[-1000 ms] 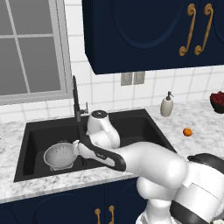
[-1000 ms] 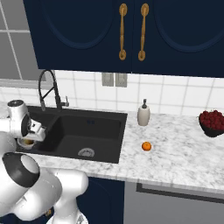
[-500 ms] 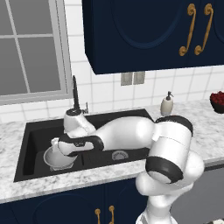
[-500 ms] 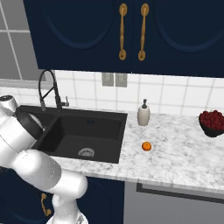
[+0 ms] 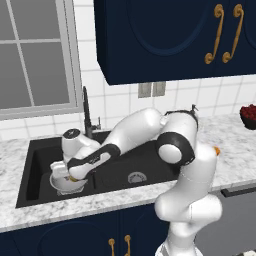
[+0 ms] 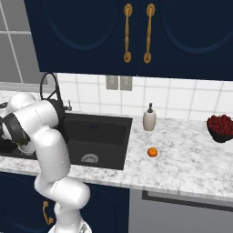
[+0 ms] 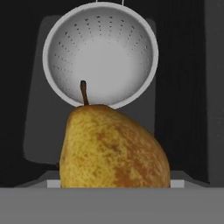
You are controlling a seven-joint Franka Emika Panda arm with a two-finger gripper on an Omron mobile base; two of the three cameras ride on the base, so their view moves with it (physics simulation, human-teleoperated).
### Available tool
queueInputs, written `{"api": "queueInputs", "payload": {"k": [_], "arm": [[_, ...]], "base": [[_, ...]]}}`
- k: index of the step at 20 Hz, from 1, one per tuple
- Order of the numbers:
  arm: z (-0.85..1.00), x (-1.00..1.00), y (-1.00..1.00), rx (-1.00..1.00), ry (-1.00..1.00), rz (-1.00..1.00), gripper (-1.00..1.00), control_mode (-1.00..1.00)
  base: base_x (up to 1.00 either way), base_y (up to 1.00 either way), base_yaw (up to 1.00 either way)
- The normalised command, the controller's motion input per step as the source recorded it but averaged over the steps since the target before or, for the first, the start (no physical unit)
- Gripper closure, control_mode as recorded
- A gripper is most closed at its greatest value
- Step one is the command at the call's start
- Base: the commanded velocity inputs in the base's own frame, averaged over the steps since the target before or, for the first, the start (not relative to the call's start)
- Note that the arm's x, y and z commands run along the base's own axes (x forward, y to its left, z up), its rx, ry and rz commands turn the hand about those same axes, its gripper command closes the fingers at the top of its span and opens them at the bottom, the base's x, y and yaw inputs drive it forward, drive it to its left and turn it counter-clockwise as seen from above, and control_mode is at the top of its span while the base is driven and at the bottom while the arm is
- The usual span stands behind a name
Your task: Put the colander in the sink, put the pear, tangerine in the colander, and turn on the sink faucet and pour water over the colander.
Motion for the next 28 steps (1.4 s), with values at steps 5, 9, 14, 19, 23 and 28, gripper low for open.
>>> {"api": "queueInputs", "payload": {"k": [5,9,14,19,23,28], "arm": [[-0.12,0.41,0.22,-0.04,0.00,-0.03,1.00,-1.00],[-0.06,0.62,0.26,-0.05,0.00,-0.06,1.00,-1.00],[-0.20,0.48,0.12,-0.08,0.00,-0.10,1.00,-1.00],[-0.36,0.33,0.00,-0.07,0.00,-0.12,1.00,-1.00],[-0.61,0.14,0.00,-0.05,0.00,-0.10,1.00,-1.00],[-0.66,0.09,0.00,-0.01,0.00,-0.09,1.00,-1.00]], "base": [[0.00,0.00,0.00],[0.00,0.00,0.00],[0.00,0.00,0.00],[0.00,0.00,0.00],[0.00,0.00,0.00],[0.00,0.00,0.00]]}}
